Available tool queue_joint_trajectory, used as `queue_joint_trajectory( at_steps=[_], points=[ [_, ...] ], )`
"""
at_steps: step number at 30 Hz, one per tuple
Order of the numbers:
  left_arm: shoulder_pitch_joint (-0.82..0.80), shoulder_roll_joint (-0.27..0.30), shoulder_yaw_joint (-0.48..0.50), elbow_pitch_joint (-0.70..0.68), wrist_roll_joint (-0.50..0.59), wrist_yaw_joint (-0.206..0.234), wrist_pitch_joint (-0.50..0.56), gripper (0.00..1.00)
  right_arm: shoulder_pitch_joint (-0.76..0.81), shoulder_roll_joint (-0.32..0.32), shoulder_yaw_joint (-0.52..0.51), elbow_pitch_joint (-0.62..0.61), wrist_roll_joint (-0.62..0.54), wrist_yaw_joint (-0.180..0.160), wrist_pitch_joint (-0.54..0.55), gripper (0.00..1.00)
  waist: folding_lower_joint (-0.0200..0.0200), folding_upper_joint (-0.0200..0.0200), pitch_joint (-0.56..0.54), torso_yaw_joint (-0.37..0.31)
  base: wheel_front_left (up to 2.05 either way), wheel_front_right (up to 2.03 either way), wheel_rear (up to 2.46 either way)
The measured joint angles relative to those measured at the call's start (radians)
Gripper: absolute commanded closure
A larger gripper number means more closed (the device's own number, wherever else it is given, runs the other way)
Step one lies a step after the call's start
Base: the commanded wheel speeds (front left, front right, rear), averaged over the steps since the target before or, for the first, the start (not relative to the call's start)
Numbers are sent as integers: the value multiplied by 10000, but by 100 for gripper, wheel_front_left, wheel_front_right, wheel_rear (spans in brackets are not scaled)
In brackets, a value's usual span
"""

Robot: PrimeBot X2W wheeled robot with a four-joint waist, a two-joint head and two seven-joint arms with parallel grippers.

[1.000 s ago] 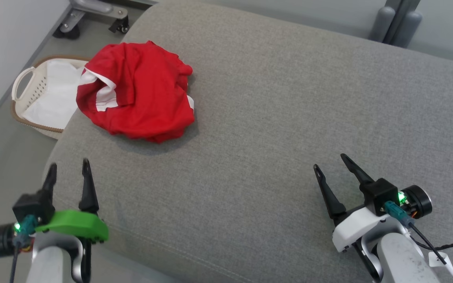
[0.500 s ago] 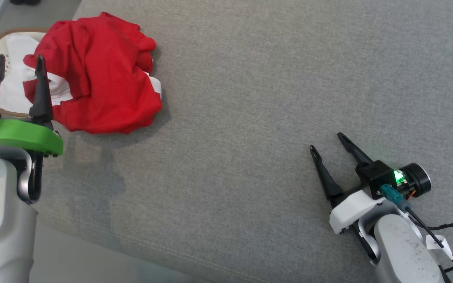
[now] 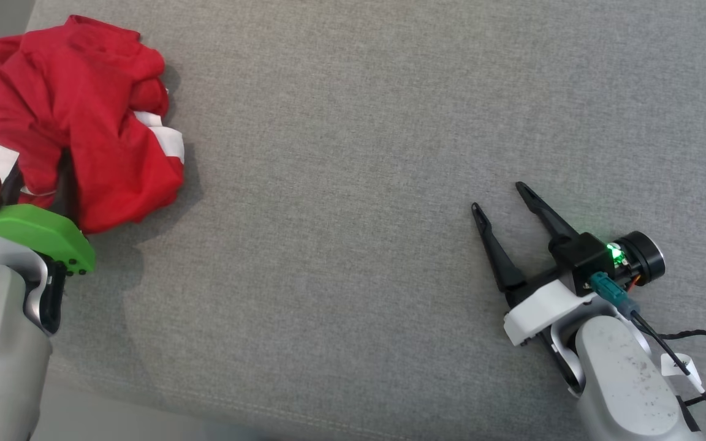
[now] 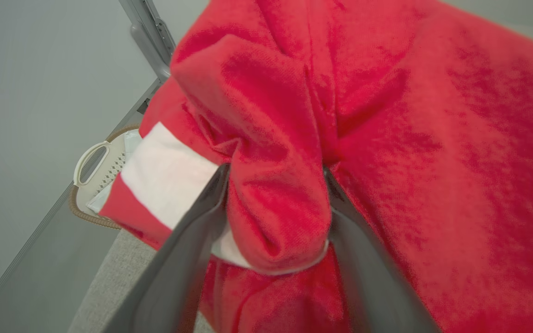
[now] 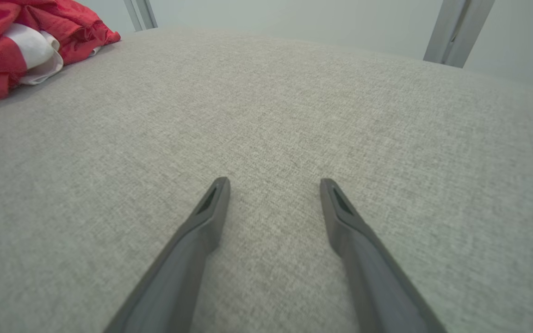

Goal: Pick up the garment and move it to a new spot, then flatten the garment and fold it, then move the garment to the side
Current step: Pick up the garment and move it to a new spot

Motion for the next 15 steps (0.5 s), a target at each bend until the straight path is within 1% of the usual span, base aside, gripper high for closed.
queue_joint_trajectory(
  at_steps=[3, 5, 8, 11, 13, 15],
  points=[
    [-52, 169, -92, 33, -77, -2, -29, 100, 9, -17, -48, 12, 48, 0, 4, 0, 0, 0, -88, -82, 0, 0, 0],
    [-114, 376, 199, -497, 29, -2, -31, 100, 44, -52, -94, 40, 144, 0, 21, 0, 0, 0, -201, -106, 0, 0, 0],
    [-159, 571, 895, -1570, 658, -2, -46, 100, 179, -90, -127, 84, 330, -2, 59, 0, 0, 0, -436, -148, 0, 0, 0],
    [-90, 523, 1440, -2869, 1377, -2, -59, 100, 501, -98, -140, 140, 545, -2, 61, 0, 0, 0, -779, -201, 0, 0, 0],
    [-17, 347, 1682, -3754, 1791, -2, -59, 100, 677, -104, -92, 134, 685, -2, 61, 0, 0, 1, -1050, -256, 0, 0, 0],
    [76, 119, 1701, -4508, 1879, -2, -61, 100, 762, -105, -40, 134, 857, -2, 61, 0, 0, 1, -1300, -333, 0, 0, 0]
  ],
)
